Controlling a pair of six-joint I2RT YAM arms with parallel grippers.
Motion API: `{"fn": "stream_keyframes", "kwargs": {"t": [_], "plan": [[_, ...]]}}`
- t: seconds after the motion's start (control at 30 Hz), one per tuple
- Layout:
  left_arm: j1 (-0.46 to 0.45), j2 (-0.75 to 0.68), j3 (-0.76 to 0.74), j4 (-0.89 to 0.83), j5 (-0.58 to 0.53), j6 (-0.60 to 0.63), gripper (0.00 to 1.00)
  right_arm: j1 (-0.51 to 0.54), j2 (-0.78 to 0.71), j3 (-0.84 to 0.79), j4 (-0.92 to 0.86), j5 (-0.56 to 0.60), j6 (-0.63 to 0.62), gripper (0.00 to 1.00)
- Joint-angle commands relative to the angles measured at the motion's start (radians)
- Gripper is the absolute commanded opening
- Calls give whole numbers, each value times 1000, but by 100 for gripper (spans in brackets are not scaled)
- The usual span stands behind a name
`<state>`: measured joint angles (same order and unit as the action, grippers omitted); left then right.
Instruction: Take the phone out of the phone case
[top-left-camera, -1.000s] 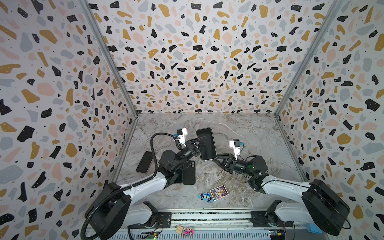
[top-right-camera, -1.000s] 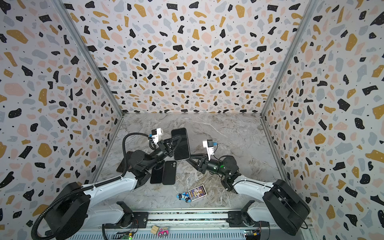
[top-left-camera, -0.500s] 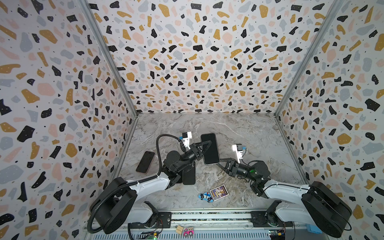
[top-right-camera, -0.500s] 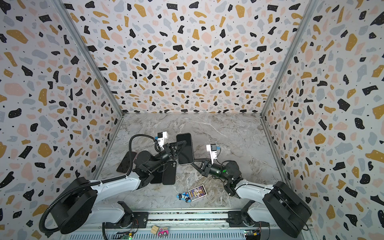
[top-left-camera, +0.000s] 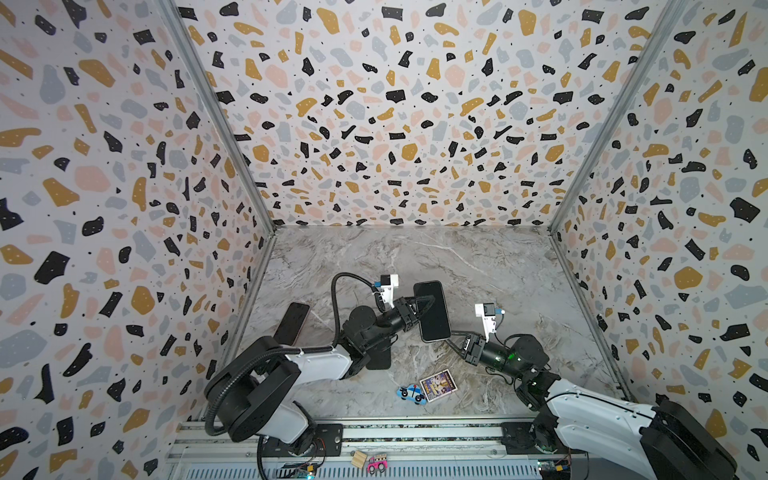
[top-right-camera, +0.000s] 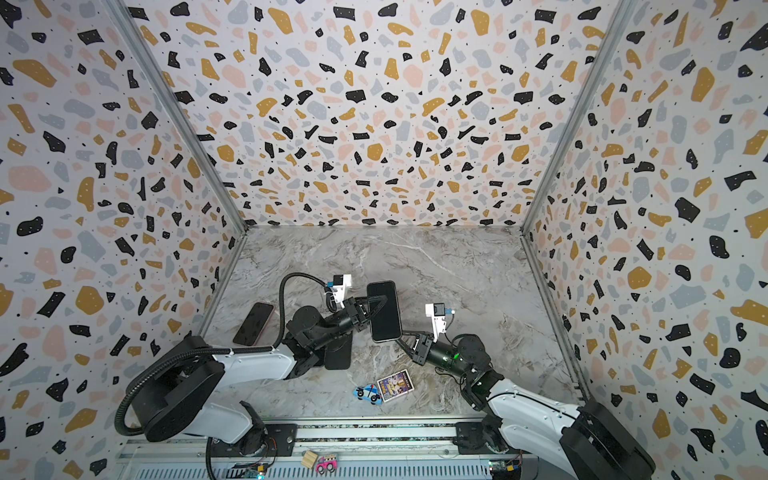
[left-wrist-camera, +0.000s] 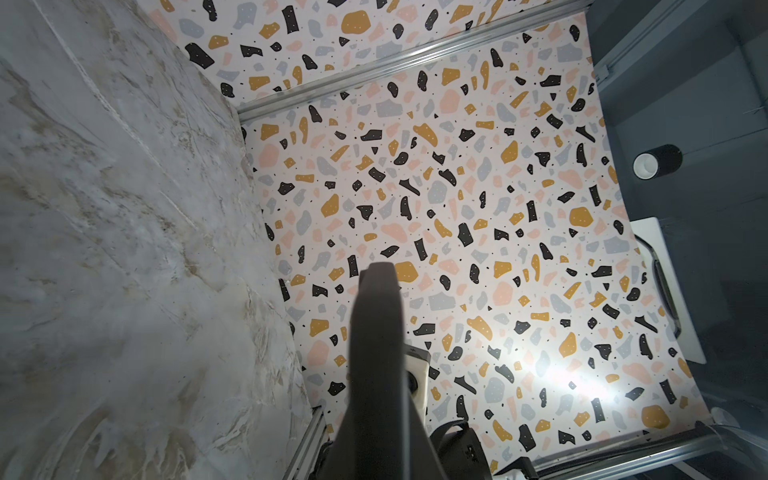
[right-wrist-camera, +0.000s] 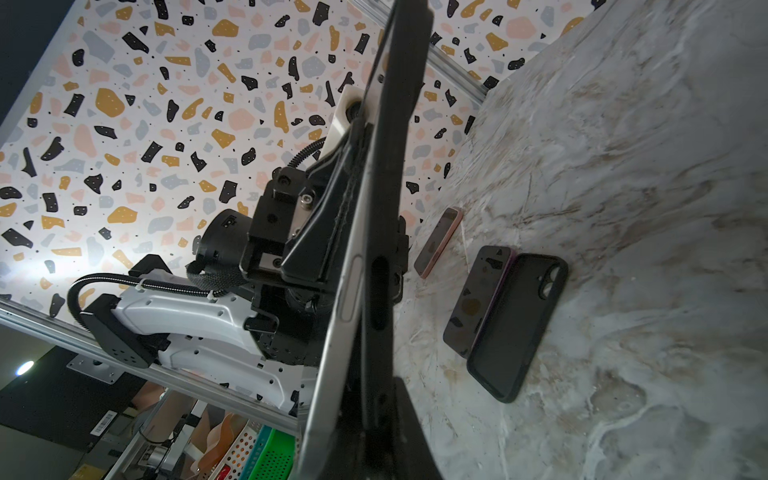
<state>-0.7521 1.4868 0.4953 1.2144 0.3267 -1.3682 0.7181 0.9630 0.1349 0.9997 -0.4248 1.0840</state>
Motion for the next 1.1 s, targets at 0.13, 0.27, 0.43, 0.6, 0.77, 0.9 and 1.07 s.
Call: {"fn": "stream_keyframes", "kwargs": {"t": [0.13,0.27,0.43,0.6,0.77,0.9,1.07], "plan": [[-6,62,-3,118,-12,26,40,-5,-43,-7,65,57,7,0],[-4,69,-3,123,-24,27,51,-5,-49,-16,69,61,14,0],[-4,60,8,99,-43,49,67,-6,-49,-42,102,66,35,0],[-2,25,13,16,-73,103,73,-8,-55,-55,115,68,46,0],[-2,-23,27,-93,-99,163,75,-9,-52,-61,133,67,58,0],[-3,-56,33,-177,-123,208,77,-9,-47,-72,150,71,71,0],[-1,-106,37,-306,-176,273,77,-9,-34,-87,178,76,83,0]]}}
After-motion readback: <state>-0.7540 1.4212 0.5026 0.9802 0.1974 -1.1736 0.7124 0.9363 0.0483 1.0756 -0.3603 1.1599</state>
